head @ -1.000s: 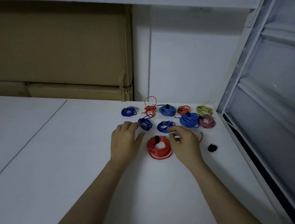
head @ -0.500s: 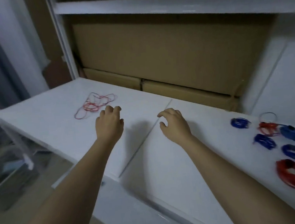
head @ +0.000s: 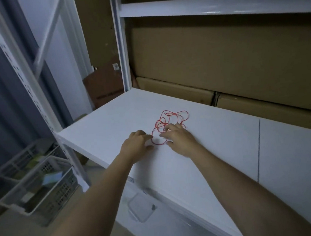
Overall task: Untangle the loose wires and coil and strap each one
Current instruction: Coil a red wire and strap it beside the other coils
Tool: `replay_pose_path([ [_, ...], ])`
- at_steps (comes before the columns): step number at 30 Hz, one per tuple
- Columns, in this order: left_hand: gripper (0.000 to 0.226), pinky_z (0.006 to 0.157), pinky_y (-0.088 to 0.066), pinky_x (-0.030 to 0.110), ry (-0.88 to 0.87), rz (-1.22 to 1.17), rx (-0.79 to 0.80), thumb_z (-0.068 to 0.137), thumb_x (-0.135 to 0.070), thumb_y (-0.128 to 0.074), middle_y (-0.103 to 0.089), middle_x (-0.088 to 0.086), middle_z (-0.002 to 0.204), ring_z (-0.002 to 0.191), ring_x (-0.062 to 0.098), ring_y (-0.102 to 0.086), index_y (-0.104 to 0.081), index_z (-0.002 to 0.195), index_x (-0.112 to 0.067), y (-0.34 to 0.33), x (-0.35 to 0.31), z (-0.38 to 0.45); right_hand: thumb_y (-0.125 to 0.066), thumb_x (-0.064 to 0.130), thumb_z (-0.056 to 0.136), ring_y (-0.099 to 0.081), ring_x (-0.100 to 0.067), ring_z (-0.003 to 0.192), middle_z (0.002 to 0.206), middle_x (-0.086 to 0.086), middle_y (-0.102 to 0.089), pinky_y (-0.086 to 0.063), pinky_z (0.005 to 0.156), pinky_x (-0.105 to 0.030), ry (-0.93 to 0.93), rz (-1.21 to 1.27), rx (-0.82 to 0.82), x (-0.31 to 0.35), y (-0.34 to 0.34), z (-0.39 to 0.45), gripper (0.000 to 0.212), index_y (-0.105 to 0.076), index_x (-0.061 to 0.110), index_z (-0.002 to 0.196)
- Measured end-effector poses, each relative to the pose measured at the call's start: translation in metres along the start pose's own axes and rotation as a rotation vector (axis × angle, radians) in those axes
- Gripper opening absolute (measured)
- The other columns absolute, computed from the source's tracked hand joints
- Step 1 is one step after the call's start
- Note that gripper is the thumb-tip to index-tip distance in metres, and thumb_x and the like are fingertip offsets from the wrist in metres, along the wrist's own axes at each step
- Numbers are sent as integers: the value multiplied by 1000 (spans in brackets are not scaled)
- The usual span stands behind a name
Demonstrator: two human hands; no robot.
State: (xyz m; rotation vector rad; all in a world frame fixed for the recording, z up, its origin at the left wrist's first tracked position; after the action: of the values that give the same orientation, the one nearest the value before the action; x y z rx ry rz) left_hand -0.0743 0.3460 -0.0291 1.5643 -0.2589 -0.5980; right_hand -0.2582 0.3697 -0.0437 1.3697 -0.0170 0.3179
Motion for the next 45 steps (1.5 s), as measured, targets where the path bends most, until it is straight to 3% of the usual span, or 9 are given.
replay_pose_path([
  [6,34,102,-38,35,-170,-92,25,96,-39,-51,-50,3,132,128,24,-37,-60,121,-17,-15,40,59,-57,14,94,-49,-22,107,111,0,-62,-37,88,-27,37,116,-201,-11,-27,47,13,-67,9,99],
  [10,21,74,-45,33,-272,-348,-133,95,-26,-50,-60,3,89,87,22,-52,-59,87,-9,13,61,104,-61,11,89,-55,-25,98,87,0,-65,-41,89,-35,-48,299,-522,-13,-25,84,7,-63,9,83],
  [16,34,55,-39,27,-286,-815,-125,91,-38,-62,-39,-9,55,53,10,-39,-49,66,-19,53,88,147,-55,27,95,-44,-10,53,60,2,-48,-37,52,-23,-242,529,-481,-20,4,118,16,-48,25,81],
  [21,35,56,-34,30,-340,-463,-285,89,-45,-61,-45,-5,61,58,11,-44,-53,65,-21,75,125,183,-57,14,94,-47,-21,57,60,-14,-45,-57,61,-23,-392,662,-688,-30,31,122,18,-56,21,77],
  [26,31,64,-42,34,-295,-537,-304,91,-42,-59,-56,2,74,70,17,-55,-63,74,-16,90,157,220,-56,12,95,-46,-18,58,64,-10,-54,-35,54,-18,-517,501,-880,-30,52,121,15,-60,9,80],
  [33,18,67,-33,19,-456,-679,-250,99,-14,-49,-52,-8,80,84,17,-50,-66,93,-12,95,156,243,-56,23,95,-41,-11,61,68,3,-44,-33,58,-17,-796,540,-733,-28,41,116,18,-59,7,89],
  [37,19,62,-37,8,-492,-804,-126,99,-22,-50,-63,-8,83,75,13,-54,-67,92,-21,93,143,245,-56,18,94,-56,-22,84,85,-5,-59,-39,66,-19,-941,199,-693,-20,40,104,11,-64,11,98],
  [41,19,60,-38,7,-568,-857,-49,98,-27,-52,-64,-16,78,69,2,-54,-70,92,-28,90,120,239,-57,7,90,-39,-27,127,134,-12,-48,-31,101,-28,-770,109,-504,8,35,114,42,-52,7,131],
  [45,20,59,-35,4,-644,-757,-80,98,-23,-52,-62,-18,78,67,-7,-53,-71,98,-20,84,101,240,-57,10,80,-44,-14,94,98,-1,-55,-33,80,-23,-479,4,-715,52,34,129,18,-63,11,97],
])
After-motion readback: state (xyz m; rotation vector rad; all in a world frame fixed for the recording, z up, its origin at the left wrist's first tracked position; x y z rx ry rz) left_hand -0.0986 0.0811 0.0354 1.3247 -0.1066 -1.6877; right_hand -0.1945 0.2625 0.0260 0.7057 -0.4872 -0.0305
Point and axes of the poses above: each hand's wrist, its own z-axis towards the middle knuckle, its own y-axis out of the back of the hand, x = y × z, the point moved 1 cm from there along z, towards the middle knuckle
